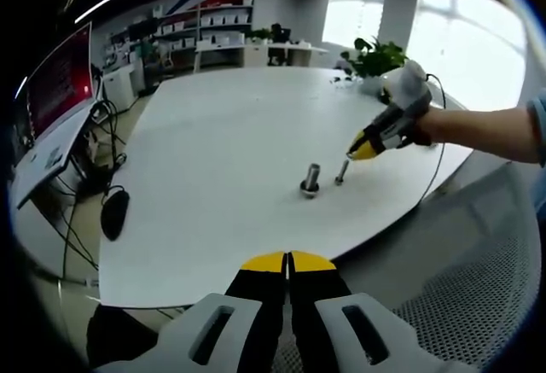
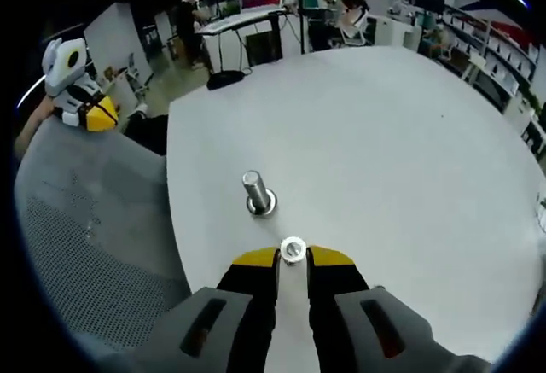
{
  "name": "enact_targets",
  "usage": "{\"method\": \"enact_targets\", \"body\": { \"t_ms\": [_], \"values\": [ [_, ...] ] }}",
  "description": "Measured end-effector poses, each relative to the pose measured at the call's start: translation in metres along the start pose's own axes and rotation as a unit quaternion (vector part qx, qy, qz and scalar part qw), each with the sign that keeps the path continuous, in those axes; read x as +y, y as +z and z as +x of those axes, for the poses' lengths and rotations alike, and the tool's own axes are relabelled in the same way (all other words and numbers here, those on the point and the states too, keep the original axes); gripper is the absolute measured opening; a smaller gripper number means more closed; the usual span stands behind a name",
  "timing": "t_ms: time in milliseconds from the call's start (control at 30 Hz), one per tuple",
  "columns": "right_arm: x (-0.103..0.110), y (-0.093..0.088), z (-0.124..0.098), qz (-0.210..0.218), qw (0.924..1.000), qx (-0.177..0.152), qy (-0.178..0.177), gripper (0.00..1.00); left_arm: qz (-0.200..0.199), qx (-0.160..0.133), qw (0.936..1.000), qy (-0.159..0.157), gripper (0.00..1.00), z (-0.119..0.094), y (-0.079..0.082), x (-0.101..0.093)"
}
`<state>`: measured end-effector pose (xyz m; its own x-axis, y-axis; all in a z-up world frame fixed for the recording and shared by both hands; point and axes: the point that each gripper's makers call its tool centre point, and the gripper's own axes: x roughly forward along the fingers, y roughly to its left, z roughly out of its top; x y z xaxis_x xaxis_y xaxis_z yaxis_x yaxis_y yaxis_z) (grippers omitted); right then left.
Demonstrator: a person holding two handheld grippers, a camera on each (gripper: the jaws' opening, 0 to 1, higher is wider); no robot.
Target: Place the washer onto the threaded stud by aligning its center hole with the stud, sliding it down to the base, and recovering from edge contact or off-axis alignment until the washer reaches the visible bottom stop.
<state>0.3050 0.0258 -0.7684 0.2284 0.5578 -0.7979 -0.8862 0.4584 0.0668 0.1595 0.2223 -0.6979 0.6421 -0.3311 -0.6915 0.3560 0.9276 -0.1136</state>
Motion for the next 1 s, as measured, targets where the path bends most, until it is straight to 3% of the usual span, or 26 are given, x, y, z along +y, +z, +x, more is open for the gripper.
{"method": "enact_targets", "body": {
  "t_ms": [1000],
  "values": [
    [0.005, -0.010, 0.018, -0.030, 0.9989, 0.036, 0.006, 0.14, 0.000, 0.004, 1.0000, -0.001, 0.00, 0.000, -0.001, 0.000]
  ]
}}
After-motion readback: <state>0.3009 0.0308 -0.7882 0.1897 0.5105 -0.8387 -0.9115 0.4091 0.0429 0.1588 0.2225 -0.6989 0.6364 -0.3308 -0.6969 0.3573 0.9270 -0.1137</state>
